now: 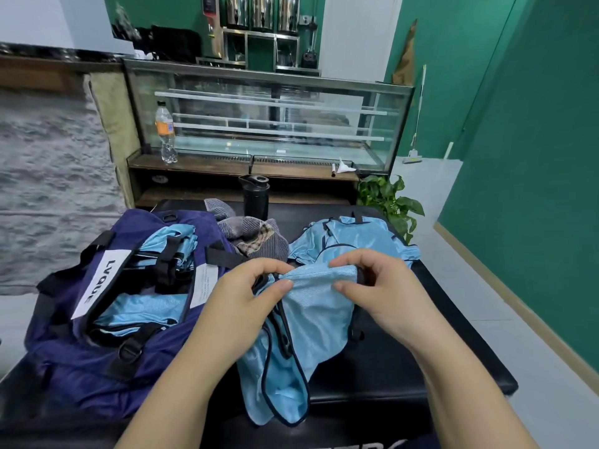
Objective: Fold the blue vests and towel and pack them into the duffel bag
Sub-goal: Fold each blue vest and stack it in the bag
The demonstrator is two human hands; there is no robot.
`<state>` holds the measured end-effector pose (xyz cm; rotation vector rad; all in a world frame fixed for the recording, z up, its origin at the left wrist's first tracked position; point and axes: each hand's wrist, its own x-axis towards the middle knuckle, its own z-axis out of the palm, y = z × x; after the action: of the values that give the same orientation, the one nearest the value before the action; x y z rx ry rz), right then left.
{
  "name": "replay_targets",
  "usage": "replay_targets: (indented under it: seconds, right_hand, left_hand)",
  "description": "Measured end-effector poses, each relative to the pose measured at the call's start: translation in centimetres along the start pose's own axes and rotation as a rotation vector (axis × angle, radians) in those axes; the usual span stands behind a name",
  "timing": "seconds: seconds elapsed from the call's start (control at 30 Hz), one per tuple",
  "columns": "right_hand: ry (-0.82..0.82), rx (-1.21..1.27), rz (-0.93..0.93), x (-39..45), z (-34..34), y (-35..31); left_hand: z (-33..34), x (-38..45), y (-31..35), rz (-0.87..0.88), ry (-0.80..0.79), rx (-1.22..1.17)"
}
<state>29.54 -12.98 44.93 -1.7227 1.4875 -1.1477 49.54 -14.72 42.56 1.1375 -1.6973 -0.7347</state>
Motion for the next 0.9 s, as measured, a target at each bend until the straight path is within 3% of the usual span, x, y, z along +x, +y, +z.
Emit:
replay_targets:
  seconds: [0.2,0.37,0.53,0.7,0.83,0.9]
  right_hand:
    - [0.021,0.044,0.010,-0.1,-0.4,0.5]
    - [-0.056,0.500,0.090,0.0,0.1,1.3]
    - [-0.001,0.620,0.148,0.8,1.1,2.3]
    - [-0.006,0.430,0.201,1.0,1.3,2.3]
    - [0.227,0.135,0.134,1.3,1.0,2.7]
    - [0.211,0.054,0.058,1.1,0.8,2.4]
  left_hand:
    - [-0.2,0.2,-0.5,-0.028,-0.028,0.034]
    - [0.0,0.6,-1.6,-0.074,-0.130,-0.022]
    - [0.8,0.8,-2.1,-0.097,-0.221,-0.020]
    - [1.4,0.9,-2.6,-0.139,-0.252,-0.024]
    - [2.0,1.3,-2.2,-0.154,-0.127,-0.164]
    - [2.0,1.5,-1.8,-0.176,-0.045,-0.260]
